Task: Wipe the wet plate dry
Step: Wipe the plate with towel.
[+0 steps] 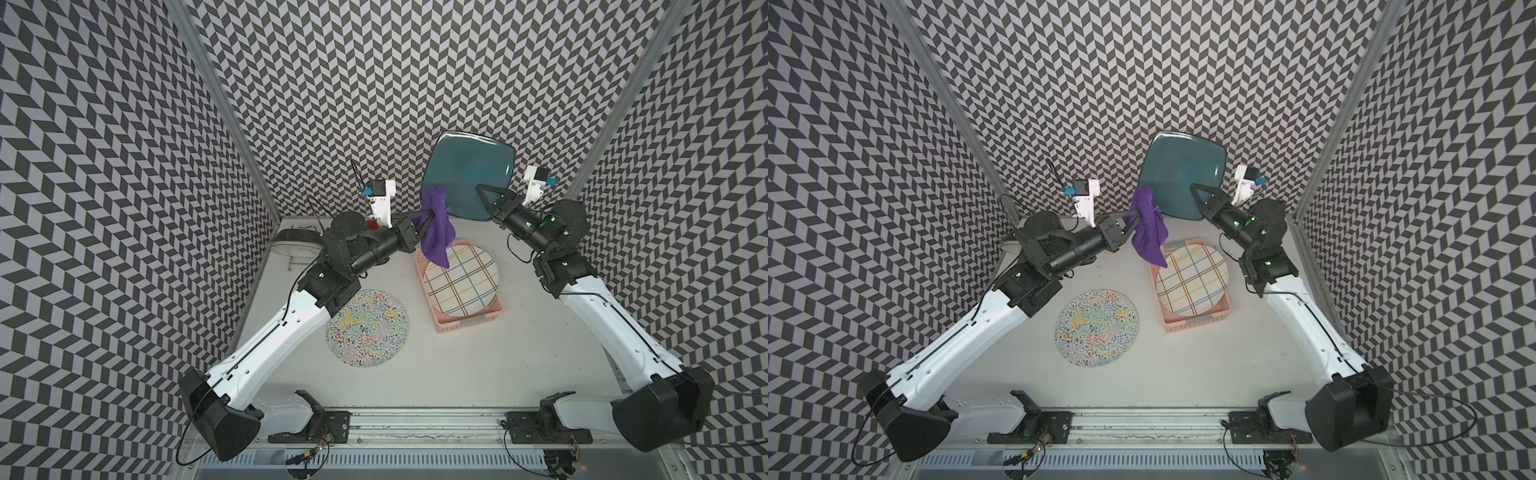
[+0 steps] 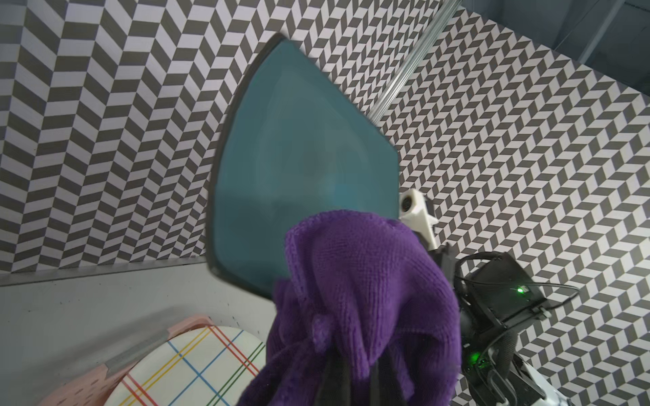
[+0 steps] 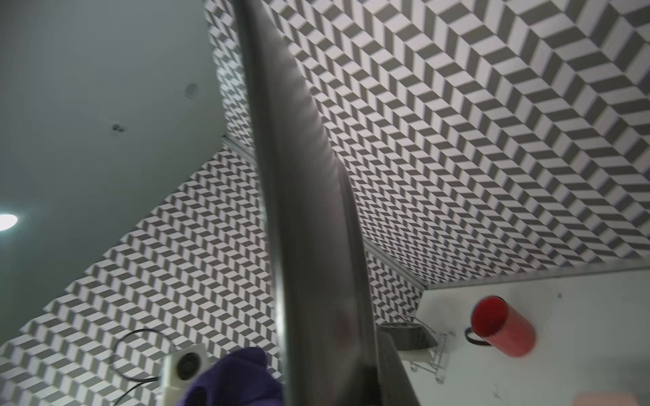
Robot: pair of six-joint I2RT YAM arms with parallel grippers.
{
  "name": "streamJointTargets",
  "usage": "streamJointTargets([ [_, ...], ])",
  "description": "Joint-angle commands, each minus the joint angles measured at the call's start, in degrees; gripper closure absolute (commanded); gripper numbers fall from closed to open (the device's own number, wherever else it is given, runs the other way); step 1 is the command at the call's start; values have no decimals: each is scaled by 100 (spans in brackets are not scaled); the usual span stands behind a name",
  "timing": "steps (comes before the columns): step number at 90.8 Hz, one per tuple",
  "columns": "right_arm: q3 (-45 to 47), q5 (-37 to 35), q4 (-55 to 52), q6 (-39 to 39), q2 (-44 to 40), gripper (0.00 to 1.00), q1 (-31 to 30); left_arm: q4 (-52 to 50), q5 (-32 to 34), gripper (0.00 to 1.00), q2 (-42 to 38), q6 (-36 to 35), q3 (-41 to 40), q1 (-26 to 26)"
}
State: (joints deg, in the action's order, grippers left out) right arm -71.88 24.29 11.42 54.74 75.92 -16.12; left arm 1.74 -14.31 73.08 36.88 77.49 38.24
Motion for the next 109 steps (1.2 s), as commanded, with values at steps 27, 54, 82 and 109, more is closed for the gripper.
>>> streamJointTargets([
  [27,608,964,1745,-556,-713,100,-725,-1653,1843,100,1065,-448,1130,-598],
  [54,318,741,1585,-729,-730,100,-976,-2515,999,100,2359,-2809,2867,578],
  [82,226,1021,1661,-356,-614,100,-625,-1141,292,100,1342,-1496,1185,-392],
  [109,418,1178,3764,1918,-509,100,322,242,-607,100,572,74,479,-1484],
])
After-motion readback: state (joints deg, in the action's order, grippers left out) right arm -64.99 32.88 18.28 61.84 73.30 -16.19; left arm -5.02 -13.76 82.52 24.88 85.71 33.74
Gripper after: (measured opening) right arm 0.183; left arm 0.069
